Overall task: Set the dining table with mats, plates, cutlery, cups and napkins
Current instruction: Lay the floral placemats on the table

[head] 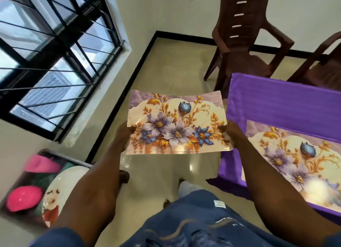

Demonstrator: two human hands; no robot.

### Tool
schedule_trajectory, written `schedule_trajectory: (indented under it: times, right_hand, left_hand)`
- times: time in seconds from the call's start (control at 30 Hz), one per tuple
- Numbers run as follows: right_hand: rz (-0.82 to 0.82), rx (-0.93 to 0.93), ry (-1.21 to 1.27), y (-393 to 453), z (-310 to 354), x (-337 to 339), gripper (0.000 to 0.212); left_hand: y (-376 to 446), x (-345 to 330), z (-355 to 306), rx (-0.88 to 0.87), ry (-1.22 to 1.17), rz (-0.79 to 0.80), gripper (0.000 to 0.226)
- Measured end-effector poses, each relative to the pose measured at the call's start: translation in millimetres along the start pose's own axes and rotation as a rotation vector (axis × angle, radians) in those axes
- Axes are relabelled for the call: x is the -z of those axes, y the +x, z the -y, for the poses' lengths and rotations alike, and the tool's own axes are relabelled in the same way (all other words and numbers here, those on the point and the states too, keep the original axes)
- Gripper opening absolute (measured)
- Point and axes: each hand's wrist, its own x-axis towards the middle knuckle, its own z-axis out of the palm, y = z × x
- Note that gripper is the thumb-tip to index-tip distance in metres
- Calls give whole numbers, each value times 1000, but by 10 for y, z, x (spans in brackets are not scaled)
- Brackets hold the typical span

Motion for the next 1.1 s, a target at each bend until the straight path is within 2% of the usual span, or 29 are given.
schedule_trajectory:
  times: [0.13,0.2,0.3,0.33,0.47,0.63,0.8,0.9,1.0,1.1]
  right_hand:
    - [30,1,16,498,249,-102,21]
    - [37,-9,80,695,455,-172,18]
    - [5,-51,191,1063,798,-253,15]
    - [-25,-58,226,1208,908,-263,9]
    - [-147,-31,276,1754,1280,-136,10]
    - [-281,-34,297,2221,1605,235,10]
    - [-510,-112,404,2368,1629,582,8]
    - [-693,-189,477,2446,1555,727,7]
    - [-874,-245,553,2486,1501,745,17]
    - [-1059,-321,695,2408,1644,533,8]
  left_hand:
    - [471,-64,-304,46,16,17,30]
    - [819,-78,-481,66,16,77,35]
    - [1496,-113,-764,104,15,154,61]
    - [1859,-117,-795,113,18,168,63]
    - [2729,-505,-1341,166,100,255,54]
    - [3603,-1483,-2111,102,230,348,45]
    - [4279,-2632,-2572,70,343,502,39]
    - [4725,-3410,-2769,120,439,675,42]
    - [5033,-4202,-2921,81,532,840,42]
    - [5327,-4898,-3061,54,697,972,40]
